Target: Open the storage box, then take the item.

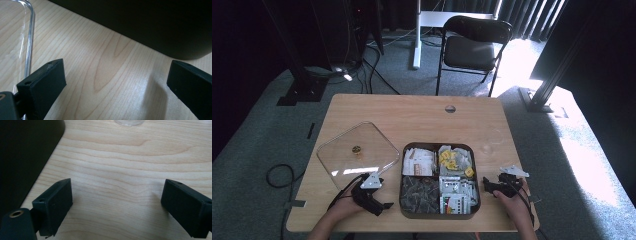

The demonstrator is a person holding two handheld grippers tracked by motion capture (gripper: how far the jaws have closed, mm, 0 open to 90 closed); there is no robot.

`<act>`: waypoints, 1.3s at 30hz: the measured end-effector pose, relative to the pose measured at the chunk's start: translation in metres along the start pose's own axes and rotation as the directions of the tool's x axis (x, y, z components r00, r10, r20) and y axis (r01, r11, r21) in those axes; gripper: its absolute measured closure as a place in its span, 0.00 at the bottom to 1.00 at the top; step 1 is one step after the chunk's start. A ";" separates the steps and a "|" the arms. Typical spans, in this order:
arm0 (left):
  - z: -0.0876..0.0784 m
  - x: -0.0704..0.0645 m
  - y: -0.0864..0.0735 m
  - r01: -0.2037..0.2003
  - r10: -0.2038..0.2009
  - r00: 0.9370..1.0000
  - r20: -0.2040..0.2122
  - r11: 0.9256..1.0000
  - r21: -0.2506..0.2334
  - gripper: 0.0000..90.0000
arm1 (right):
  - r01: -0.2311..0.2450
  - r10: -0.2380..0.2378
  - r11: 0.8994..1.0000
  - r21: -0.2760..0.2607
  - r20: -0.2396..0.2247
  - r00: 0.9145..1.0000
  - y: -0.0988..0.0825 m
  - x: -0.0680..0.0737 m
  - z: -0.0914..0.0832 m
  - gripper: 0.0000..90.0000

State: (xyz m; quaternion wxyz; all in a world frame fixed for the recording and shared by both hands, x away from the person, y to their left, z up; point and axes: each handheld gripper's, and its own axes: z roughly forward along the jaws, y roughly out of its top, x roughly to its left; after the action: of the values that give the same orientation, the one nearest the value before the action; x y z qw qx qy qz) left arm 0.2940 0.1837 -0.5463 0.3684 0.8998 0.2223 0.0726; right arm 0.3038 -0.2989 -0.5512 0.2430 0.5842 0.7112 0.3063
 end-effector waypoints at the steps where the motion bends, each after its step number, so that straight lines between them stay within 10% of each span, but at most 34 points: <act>1: 0.000 0.000 0.000 -0.001 0.001 1.000 -0.002 1.000 0.000 0.02 | 0.006 -0.006 1.000 -0.001 -0.005 1.000 0.000 0.000 0.000 0.11; 39: 0.002 -0.004 0.001 -0.026 0.027 0.999 -0.044 0.999 0.022 0.02 | 0.058 -0.064 0.997 -0.059 -0.104 0.993 0.037 0.014 -0.034 0.15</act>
State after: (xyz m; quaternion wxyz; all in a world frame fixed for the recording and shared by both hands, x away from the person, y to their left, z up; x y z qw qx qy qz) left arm 0.2918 0.1798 -0.5468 0.3525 0.9048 0.2193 0.0949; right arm 0.3023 -0.2858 -0.5013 0.2305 0.5381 0.7317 0.3491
